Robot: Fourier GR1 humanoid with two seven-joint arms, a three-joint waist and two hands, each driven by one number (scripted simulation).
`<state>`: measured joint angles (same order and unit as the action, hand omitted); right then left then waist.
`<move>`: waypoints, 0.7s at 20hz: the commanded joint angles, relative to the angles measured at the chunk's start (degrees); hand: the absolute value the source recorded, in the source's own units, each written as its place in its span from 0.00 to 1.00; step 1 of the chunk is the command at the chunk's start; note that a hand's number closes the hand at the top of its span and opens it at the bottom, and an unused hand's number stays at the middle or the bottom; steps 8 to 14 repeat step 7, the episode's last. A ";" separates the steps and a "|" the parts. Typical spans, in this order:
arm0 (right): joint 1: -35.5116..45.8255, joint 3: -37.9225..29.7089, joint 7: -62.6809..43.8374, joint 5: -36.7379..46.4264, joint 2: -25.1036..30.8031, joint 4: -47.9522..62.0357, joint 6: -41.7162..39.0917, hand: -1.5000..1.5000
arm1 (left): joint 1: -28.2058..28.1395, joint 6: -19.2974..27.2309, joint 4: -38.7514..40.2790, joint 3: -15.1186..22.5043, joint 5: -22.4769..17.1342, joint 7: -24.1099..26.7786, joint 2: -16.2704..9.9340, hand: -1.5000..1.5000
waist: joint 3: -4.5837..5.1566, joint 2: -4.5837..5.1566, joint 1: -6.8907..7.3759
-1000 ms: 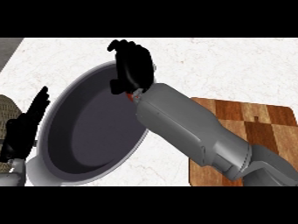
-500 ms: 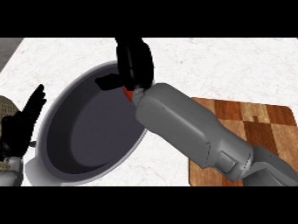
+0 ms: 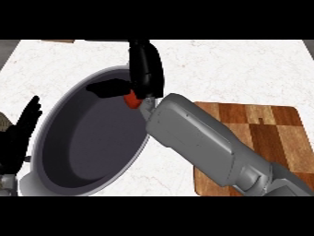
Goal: Pick the bell pepper from the cutting board and place it in the pot
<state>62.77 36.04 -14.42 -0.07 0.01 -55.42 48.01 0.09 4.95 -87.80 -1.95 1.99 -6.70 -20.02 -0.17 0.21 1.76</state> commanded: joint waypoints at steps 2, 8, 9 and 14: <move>-6.33 -3.28 3.38 -1.28 0.02 -6.29 -4.76 0.00 | -2.45 -0.60 0.98 -2.46 -0.18 0.74 -0.46 0.50 | 0.17 -0.27 -1.48; -22.98 -0.39 6.15 -0.47 6.94 -23.33 -5.48 0.00 | -4.94 -0.59 -0.96 -3.37 -0.41 1.14 -0.16 0.50 | 0.14 -0.56 -2.35; -22.98 -0.39 6.15 -0.47 6.94 -23.33 -5.48 0.00 | -4.94 -0.59 -0.96 -3.37 -0.41 1.14 -0.16 0.50 | 0.14 -0.56 -2.35; -22.98 -0.39 6.15 -0.47 6.94 -23.33 -5.48 0.00 | -4.94 -0.59 -0.96 -3.37 -0.41 1.14 -0.16 0.50 | 0.14 -0.56 -2.35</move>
